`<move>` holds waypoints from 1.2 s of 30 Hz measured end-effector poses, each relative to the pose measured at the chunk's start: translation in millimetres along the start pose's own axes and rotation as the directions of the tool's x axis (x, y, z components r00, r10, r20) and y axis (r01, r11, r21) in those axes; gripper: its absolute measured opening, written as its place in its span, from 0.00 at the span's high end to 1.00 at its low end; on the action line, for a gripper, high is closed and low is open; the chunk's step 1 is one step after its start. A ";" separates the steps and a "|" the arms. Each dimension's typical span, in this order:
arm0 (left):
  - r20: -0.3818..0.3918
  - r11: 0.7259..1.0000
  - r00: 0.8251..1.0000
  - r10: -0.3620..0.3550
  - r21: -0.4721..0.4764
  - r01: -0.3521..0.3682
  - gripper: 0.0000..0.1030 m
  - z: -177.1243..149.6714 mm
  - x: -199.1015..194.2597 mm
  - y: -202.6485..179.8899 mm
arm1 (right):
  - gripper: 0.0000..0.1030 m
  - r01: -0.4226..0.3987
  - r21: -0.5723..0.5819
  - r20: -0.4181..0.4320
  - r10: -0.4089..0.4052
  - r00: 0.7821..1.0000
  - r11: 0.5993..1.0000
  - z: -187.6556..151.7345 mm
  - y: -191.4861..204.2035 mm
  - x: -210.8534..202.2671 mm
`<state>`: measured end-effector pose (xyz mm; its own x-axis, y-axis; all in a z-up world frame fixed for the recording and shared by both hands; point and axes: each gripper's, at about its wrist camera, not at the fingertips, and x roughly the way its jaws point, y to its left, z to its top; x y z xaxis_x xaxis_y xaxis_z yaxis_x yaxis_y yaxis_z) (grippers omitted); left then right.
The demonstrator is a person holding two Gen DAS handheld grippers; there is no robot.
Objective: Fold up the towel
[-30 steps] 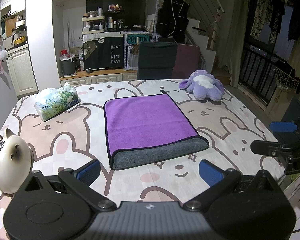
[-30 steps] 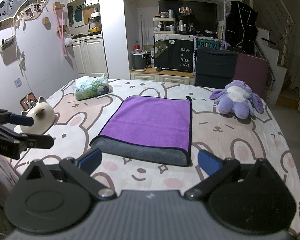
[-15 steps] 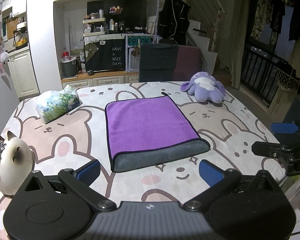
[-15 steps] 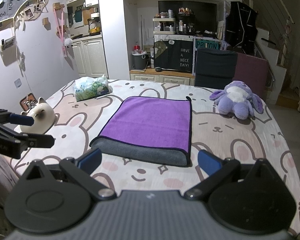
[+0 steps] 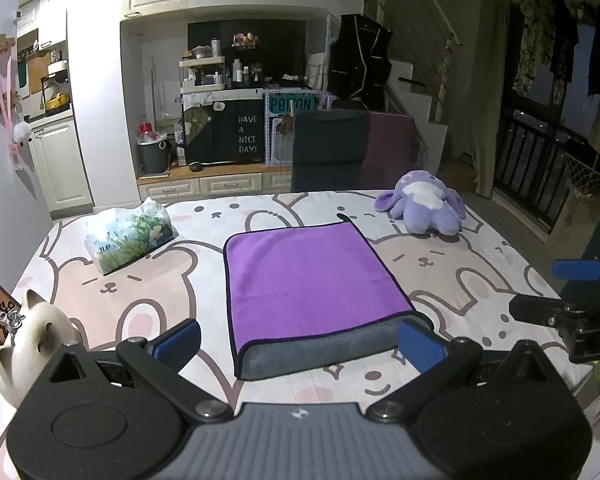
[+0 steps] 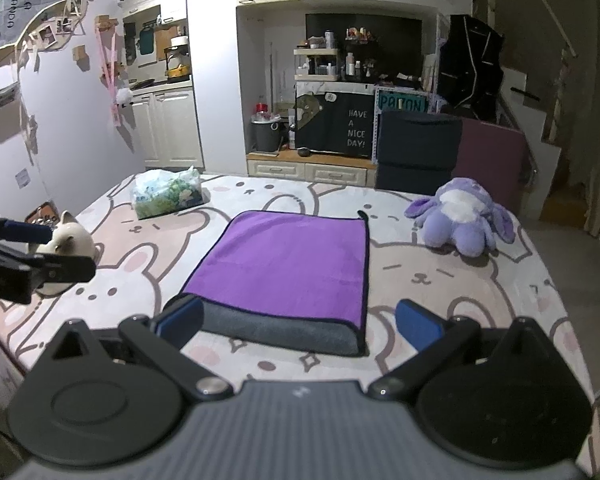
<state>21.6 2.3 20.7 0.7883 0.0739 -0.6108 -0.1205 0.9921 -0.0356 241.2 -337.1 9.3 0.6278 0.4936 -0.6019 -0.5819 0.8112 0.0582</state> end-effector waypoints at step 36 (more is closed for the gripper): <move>-0.109 0.989 0.991 0.075 -0.116 -0.088 0.00 23.0 169.3 45.5 | 0.00 -0.030 -0.040 -0.115 0.025 0.993 0.999 34.6 -40.8 152.1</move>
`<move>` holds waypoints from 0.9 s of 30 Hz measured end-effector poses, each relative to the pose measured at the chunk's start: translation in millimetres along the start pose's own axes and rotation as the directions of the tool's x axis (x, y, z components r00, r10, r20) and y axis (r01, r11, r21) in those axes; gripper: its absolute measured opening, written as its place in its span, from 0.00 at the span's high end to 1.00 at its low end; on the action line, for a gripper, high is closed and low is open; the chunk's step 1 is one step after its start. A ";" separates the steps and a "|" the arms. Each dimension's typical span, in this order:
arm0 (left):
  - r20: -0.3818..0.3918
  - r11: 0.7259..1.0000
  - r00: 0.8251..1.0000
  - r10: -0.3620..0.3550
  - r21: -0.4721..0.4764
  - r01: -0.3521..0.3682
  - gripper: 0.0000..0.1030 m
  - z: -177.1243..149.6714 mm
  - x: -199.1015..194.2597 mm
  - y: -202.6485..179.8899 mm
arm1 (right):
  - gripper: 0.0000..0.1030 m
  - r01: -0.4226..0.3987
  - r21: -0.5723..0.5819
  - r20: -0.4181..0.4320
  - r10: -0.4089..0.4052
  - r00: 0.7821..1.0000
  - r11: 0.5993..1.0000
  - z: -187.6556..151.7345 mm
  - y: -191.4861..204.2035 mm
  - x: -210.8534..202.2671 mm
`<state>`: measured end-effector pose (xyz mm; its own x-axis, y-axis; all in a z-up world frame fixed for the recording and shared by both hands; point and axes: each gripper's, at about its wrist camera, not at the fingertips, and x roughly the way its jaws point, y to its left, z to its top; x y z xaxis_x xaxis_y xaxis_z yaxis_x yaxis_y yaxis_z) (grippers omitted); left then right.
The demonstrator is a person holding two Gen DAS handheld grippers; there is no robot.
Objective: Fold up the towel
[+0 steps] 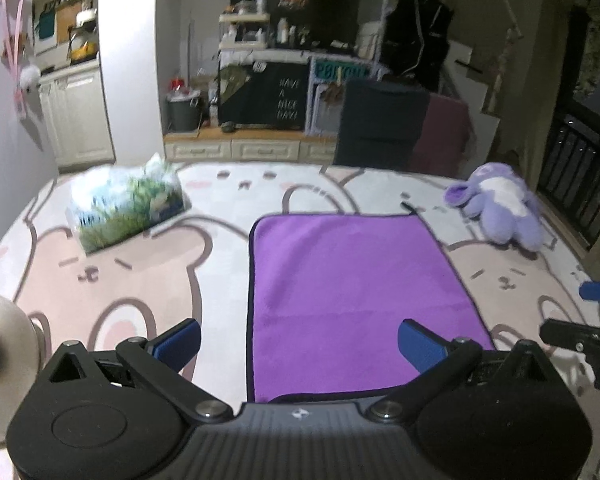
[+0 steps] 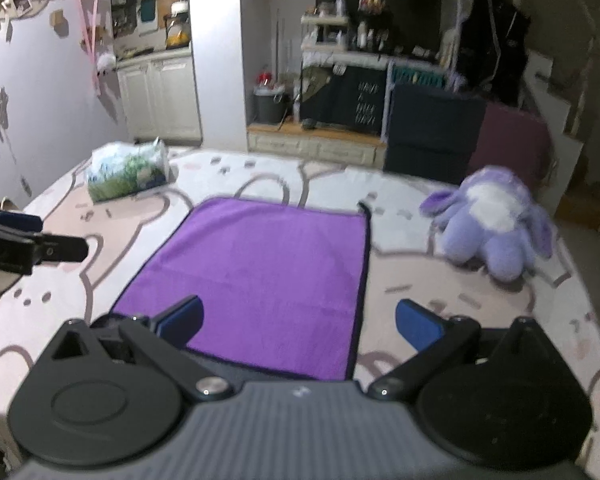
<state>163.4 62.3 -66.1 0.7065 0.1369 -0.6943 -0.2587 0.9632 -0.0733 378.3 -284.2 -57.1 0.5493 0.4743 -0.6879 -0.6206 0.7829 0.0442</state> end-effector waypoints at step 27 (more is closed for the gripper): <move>-0.177 0.985 0.979 -0.106 0.114 0.127 0.00 -33.5 91.3 11.4 | 0.00 -0.064 0.113 -0.111 0.076 0.991 0.992 -49.9 -42.0 90.6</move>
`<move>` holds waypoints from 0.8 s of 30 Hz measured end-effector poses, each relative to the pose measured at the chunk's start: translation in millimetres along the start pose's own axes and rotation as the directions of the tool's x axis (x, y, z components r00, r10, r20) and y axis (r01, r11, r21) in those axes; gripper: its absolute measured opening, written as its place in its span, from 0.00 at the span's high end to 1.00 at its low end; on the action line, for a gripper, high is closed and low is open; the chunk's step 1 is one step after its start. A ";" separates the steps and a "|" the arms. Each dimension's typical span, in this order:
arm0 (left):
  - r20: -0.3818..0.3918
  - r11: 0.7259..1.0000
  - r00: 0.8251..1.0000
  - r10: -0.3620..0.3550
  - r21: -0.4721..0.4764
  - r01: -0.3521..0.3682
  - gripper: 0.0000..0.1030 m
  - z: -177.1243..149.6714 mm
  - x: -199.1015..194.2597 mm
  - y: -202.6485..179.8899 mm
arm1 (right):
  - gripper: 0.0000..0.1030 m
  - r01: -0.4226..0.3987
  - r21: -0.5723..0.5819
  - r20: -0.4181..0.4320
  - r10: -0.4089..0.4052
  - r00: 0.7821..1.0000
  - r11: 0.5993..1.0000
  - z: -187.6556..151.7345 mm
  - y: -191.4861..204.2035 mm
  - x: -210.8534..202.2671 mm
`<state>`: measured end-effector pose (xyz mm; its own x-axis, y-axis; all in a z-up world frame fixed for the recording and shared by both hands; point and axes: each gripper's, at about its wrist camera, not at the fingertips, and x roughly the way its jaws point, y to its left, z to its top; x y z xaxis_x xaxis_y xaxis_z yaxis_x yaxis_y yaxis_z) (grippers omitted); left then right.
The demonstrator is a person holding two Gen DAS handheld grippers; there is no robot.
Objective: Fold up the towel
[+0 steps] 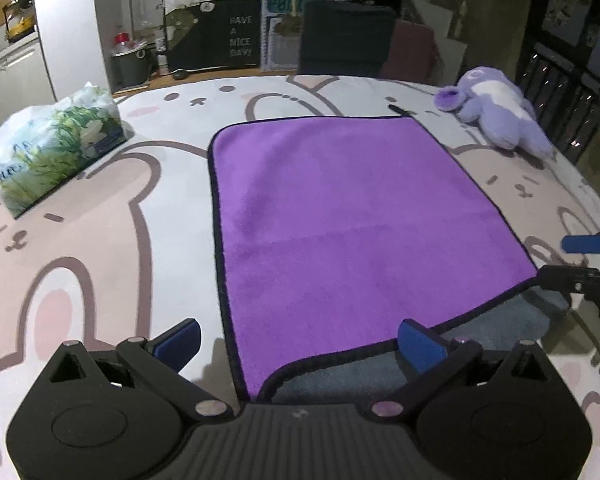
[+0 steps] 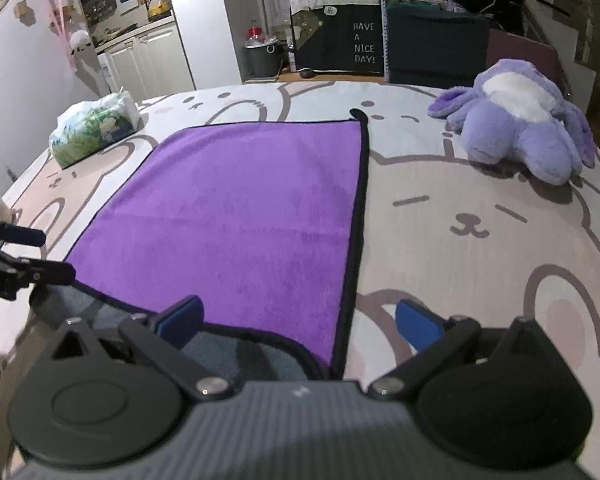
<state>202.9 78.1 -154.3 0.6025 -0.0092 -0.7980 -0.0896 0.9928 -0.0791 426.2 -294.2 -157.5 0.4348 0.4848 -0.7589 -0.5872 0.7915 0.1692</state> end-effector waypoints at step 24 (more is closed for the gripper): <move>-0.052 0.967 0.967 -0.247 -0.075 0.243 0.29 -14.1 -7.2 32.1 | 0.38 -0.210 -0.056 -0.114 0.203 0.972 0.976 -10.1 -3.8 1.2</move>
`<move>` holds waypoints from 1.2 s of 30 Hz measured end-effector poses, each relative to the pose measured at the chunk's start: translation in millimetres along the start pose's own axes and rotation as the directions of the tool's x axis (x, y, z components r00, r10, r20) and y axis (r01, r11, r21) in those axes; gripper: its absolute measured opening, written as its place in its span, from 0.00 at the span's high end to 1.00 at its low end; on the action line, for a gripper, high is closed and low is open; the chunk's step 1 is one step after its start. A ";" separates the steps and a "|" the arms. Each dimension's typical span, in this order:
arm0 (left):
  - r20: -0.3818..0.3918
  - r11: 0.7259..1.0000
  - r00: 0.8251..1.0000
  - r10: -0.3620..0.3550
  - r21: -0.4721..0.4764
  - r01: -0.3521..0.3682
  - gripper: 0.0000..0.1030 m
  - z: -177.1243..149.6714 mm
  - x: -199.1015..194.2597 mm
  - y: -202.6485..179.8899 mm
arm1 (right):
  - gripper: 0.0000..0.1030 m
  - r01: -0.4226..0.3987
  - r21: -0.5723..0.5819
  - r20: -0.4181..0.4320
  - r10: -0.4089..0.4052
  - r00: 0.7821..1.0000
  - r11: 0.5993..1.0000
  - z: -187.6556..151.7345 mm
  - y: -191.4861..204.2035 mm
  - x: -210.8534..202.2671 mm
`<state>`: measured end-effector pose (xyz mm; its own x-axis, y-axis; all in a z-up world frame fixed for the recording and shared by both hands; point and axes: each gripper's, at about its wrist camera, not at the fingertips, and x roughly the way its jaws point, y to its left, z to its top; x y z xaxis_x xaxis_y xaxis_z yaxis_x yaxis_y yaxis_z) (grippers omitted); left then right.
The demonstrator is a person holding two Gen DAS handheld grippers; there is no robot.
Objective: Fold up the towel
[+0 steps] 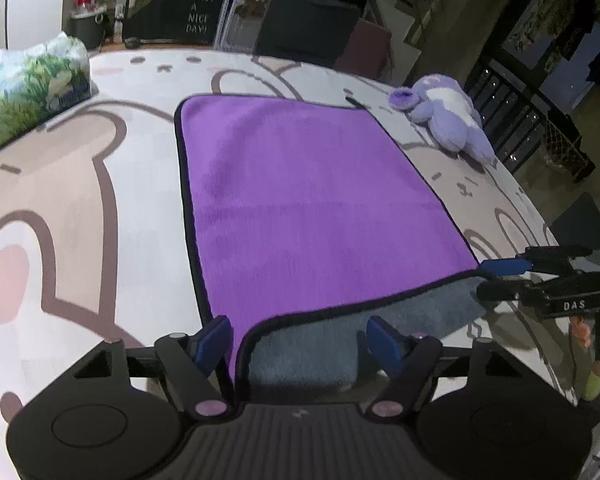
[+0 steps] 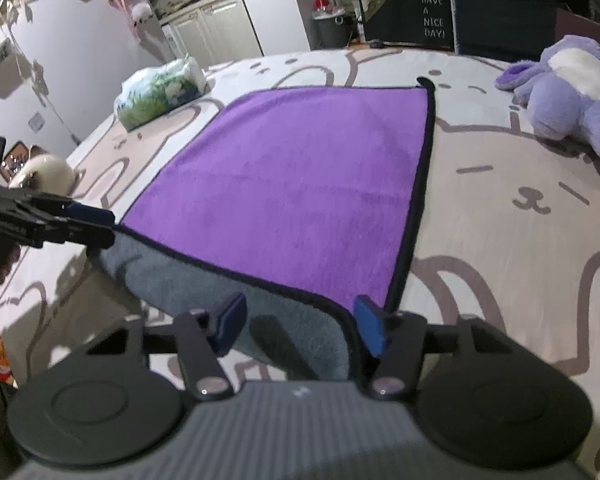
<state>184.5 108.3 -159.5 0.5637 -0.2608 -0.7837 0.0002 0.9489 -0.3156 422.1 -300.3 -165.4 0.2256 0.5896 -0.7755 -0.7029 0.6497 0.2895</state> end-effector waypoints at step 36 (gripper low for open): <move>0.039 0.994 0.993 0.107 -0.022 -0.107 0.95 18.0 -33.5 8.5 | 0.94 0.080 0.006 0.022 -0.080 0.997 0.997 15.9 -5.4 -27.1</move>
<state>180.5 128.3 -126.3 0.5922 -0.1502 -0.7917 -0.0780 0.9672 -0.2418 430.4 -312.2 -137.0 0.2959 0.5463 -0.7836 -0.6786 0.6976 0.2301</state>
